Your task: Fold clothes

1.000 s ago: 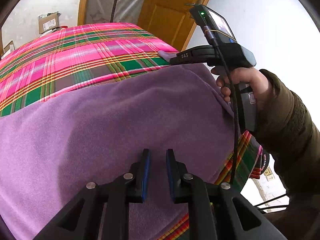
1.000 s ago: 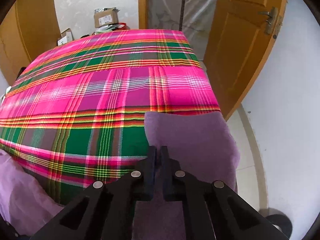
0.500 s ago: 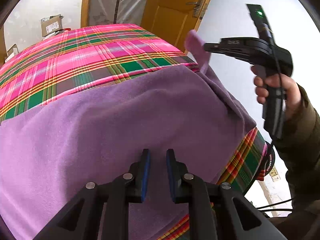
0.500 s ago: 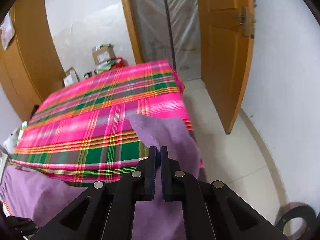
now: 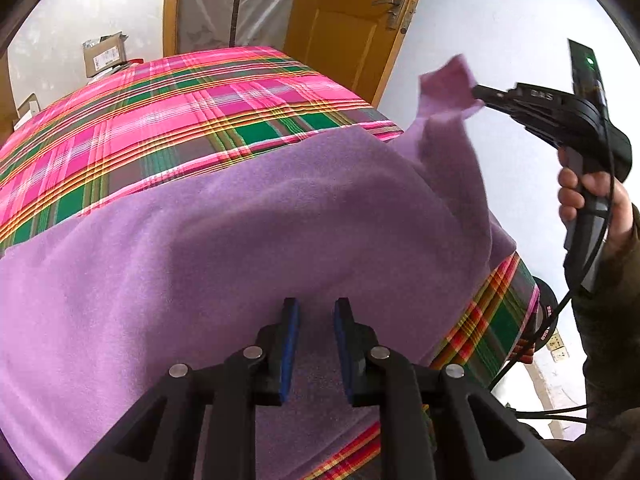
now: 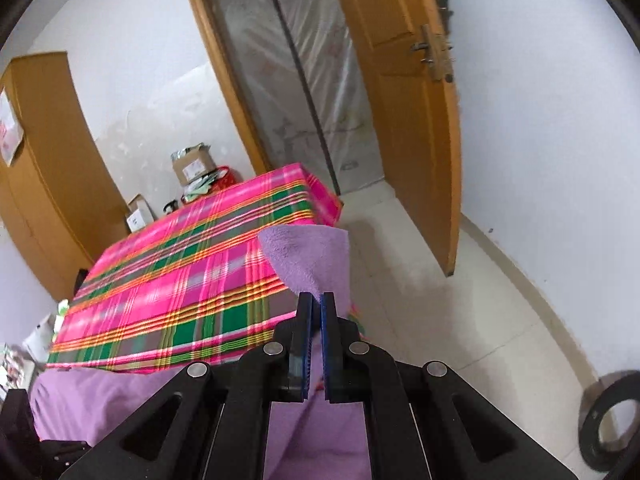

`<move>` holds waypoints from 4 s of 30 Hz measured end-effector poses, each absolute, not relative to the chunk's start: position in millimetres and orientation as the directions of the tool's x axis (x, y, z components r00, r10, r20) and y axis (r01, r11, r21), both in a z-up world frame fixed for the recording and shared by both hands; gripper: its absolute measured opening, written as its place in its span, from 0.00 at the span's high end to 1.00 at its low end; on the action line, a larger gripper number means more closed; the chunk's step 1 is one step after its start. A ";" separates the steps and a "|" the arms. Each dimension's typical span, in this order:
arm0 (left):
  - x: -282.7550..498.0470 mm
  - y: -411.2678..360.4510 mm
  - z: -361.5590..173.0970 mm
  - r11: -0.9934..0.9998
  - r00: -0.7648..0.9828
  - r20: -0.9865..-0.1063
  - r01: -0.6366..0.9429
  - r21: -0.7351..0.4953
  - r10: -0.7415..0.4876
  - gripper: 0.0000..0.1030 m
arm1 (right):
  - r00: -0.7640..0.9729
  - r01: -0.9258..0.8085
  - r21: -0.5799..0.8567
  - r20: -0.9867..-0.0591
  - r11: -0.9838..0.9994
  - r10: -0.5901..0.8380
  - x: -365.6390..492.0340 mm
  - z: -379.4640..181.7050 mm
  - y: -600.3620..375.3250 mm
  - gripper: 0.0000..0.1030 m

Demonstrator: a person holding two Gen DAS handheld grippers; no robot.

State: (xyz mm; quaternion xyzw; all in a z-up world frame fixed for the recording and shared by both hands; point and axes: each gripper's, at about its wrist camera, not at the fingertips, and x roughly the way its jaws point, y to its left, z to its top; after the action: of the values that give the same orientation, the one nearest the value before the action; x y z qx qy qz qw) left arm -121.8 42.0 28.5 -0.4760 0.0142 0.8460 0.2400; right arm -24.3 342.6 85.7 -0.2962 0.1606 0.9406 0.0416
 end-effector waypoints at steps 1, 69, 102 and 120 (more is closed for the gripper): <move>-120.9 41.8 29.3 -0.886 -0.432 -0.813 -0.417 -0.203 0.390 0.82 | -0.828 -0.175 0.296 -0.560 -0.939 -0.022 -18.8 86.2 348.5 0.96; -89.4 64.5 31.9 -0.855 -0.405 -0.823 -0.489 -0.172 0.397 0.81 | -0.825 -0.435 0.557 -0.562 -0.708 0.064 99.0 -3.0 438.9 0.98; -65.9 57.7 33.8 -0.852 -0.406 -0.825 -0.498 -0.161 0.393 0.81 | -0.792 -0.204 0.696 -0.530 -0.688 -0.302 117.3 -15.7 351.7 0.73; -71.2 56.3 31.3 -0.857 -0.401 -0.828 -0.485 -0.172 0.393 0.81 | -0.797 -0.237 0.821 -0.470 -0.520 -0.379 80.6 -24.3 363.1 0.65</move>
State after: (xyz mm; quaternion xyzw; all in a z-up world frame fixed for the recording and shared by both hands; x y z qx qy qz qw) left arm -71.2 56.3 31.3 -0.4802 0.0480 0.8355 0.2629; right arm 80.6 363.1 -24.3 -0.3155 0.4880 0.8126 -0.0438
